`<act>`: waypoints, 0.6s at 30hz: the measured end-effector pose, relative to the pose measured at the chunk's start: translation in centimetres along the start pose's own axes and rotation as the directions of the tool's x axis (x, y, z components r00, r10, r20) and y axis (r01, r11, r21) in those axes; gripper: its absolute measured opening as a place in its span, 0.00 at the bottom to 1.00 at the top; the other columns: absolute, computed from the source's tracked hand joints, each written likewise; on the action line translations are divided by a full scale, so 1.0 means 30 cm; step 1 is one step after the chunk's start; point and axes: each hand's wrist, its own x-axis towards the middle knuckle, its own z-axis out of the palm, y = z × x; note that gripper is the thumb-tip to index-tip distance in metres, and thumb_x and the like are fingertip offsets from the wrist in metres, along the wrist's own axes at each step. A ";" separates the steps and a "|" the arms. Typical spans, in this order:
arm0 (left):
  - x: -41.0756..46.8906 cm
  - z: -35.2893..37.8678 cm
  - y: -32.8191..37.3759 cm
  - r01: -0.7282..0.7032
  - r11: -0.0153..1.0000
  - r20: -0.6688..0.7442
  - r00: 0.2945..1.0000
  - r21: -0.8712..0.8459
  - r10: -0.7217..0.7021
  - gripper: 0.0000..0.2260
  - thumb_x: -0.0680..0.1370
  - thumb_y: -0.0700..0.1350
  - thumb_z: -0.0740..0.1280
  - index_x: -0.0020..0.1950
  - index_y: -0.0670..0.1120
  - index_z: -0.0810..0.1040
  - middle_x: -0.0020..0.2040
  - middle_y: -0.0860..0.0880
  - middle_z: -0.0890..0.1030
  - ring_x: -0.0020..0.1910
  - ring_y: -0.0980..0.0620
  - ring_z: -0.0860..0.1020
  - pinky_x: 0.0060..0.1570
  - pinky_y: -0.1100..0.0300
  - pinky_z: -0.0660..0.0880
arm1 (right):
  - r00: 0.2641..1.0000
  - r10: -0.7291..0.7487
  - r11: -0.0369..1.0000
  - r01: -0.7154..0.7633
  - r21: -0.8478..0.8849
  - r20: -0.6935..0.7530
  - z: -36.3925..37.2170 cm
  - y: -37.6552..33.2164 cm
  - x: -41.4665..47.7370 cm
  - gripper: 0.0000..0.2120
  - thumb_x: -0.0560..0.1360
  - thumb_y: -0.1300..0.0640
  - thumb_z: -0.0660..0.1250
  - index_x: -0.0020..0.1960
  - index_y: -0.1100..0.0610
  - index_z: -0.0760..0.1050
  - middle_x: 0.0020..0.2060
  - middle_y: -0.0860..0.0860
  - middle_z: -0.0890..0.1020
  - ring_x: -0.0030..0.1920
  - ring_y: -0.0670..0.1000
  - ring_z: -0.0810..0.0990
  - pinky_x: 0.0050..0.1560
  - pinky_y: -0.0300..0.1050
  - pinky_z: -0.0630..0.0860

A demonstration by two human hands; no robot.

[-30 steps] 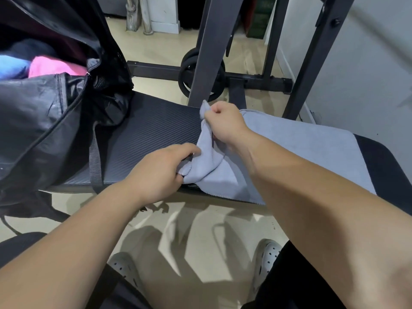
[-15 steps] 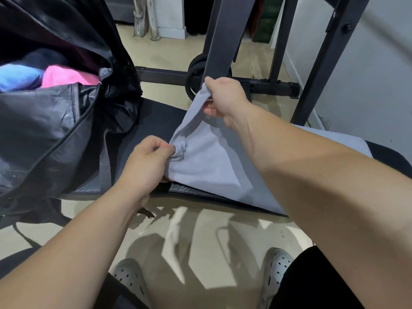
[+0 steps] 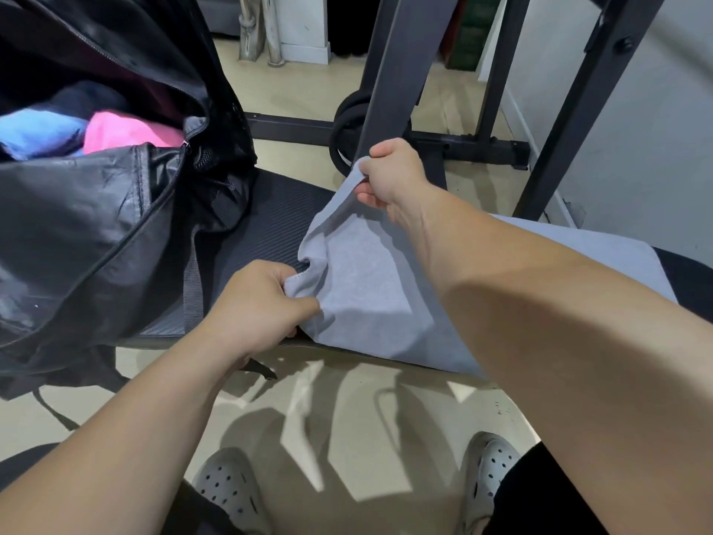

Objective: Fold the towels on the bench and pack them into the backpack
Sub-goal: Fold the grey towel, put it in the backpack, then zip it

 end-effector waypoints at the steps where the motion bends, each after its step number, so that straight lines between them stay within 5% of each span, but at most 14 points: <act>1: -0.004 0.002 0.014 -0.035 0.999 -0.022 0.999 0.011 0.035 0.16 0.66 0.45 0.71 0.36 0.36 0.67 0.29 0.45 0.70 0.30 0.50 0.71 0.33 0.54 0.67 | 1.000 -0.001 1.000 0.001 0.012 -0.014 -0.018 -0.004 -0.002 0.10 0.79 0.65 0.61 0.53 0.51 0.73 0.52 0.57 0.82 0.35 0.50 0.83 0.33 0.39 0.80; 7: -0.080 0.081 0.152 -0.343 0.935 0.065 0.939 0.091 0.338 0.16 0.71 0.45 0.77 0.35 0.43 0.70 0.29 0.47 0.73 0.27 0.57 0.67 0.29 0.61 0.65 | 0.995 0.070 0.985 -0.057 0.160 -0.073 -0.195 -0.028 -0.008 0.07 0.78 0.64 0.63 0.52 0.61 0.80 0.39 0.55 0.81 0.28 0.48 0.78 0.34 0.40 0.78; 12: -0.117 0.217 0.238 -0.479 0.877 0.029 0.878 0.043 0.478 0.14 0.72 0.44 0.76 0.36 0.42 0.73 0.32 0.44 0.75 0.31 0.47 0.70 0.33 0.54 0.68 | 0.987 0.069 0.989 -0.050 0.137 -0.142 -0.378 -0.003 -0.020 0.05 0.73 0.65 0.65 0.44 0.59 0.80 0.30 0.53 0.80 0.28 0.46 0.77 0.36 0.41 0.79; 18: -0.123 0.397 0.326 -0.577 0.811 -0.052 0.810 0.098 0.583 0.12 0.74 0.41 0.72 0.36 0.44 0.71 0.28 0.49 0.71 0.29 0.49 0.68 0.31 0.53 0.67 | 0.990 0.062 0.991 -0.045 0.123 -0.130 -0.561 0.101 -0.037 0.09 0.72 0.69 0.63 0.41 0.57 0.77 0.29 0.52 0.76 0.28 0.47 0.73 0.30 0.39 0.70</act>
